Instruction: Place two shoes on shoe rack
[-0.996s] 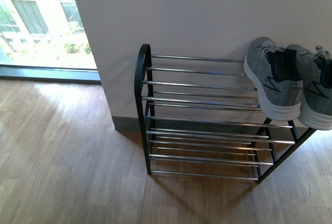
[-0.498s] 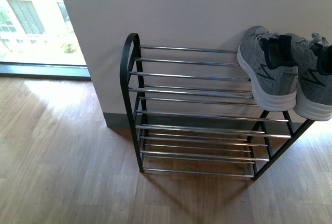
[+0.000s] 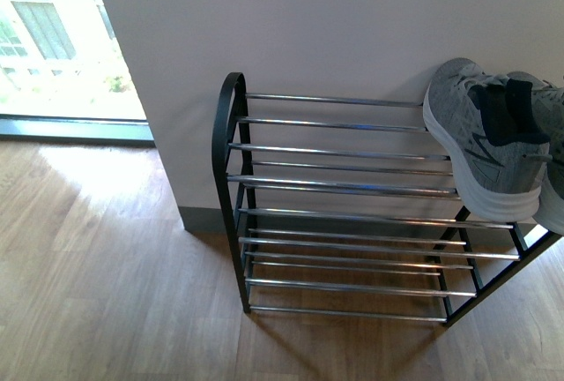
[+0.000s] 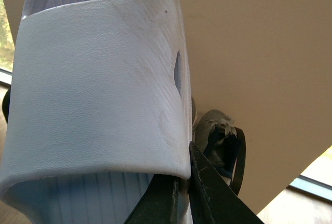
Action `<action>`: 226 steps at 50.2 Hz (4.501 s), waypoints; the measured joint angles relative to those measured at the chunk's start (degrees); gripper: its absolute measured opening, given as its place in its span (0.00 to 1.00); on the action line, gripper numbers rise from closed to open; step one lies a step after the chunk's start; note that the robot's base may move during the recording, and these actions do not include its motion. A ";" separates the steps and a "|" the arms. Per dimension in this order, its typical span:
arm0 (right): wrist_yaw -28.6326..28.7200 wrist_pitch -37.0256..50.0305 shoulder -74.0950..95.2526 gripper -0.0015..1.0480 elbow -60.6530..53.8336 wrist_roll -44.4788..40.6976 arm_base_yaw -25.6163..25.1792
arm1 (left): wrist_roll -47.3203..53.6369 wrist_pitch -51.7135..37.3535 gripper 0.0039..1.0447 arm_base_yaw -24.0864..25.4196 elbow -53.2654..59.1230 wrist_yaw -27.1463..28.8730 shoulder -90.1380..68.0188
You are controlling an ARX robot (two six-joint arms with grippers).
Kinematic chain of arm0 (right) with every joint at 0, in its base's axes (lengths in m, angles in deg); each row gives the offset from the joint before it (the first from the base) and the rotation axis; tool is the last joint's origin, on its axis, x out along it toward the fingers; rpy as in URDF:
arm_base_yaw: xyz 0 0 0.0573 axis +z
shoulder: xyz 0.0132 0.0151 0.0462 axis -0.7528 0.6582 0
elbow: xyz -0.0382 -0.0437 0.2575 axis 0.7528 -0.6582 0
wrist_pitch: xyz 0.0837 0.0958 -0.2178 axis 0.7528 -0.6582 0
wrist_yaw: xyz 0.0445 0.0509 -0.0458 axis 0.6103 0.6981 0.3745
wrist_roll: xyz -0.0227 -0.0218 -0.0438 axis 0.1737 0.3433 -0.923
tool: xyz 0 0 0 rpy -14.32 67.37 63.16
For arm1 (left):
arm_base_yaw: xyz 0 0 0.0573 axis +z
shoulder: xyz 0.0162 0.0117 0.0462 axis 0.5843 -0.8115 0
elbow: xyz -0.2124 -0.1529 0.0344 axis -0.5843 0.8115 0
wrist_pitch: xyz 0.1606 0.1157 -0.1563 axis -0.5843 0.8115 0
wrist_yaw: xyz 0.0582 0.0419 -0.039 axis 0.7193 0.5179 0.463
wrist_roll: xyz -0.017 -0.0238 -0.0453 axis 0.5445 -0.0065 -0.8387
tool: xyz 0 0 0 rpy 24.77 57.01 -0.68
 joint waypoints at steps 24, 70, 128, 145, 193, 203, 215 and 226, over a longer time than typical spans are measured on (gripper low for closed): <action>0.04 0.00 0.09 0.02 0.00 0.00 0.00 | 0.00 0.00 0.02 -0.02 0.00 -0.11 0.00; -24.15 23.26 66.16 0.02 32.22 12.61 19.19 | 0.00 0.00 0.02 -0.02 0.00 -0.11 -0.02; -30.27 6.21 96.24 0.02 54.03 19.98 27.23 | 0.00 0.00 0.02 -0.02 0.00 -0.07 -0.02; -33.18 7.43 99.47 0.02 55.84 19.85 26.62 | 0.00 0.00 0.02 -0.02 0.00 -0.07 -0.02; -34.91 1.62 103.56 0.09 62.10 20.41 27.17 | 0.00 0.00 0.02 -0.02 0.00 -0.09 0.00; -33.86 1.01 103.14 0.33 62.10 20.76 27.04 | 0.00 0.00 0.02 -0.02 0.00 -0.09 0.00; -30.03 0.50 99.58 0.61 59.63 17.79 27.06 | 0.00 0.00 0.02 -0.02 0.00 -0.09 0.00; -22.97 -10.38 90.14 0.91 57.81 11.19 24.96 | 0.00 0.00 0.02 -0.02 0.00 -0.09 -0.02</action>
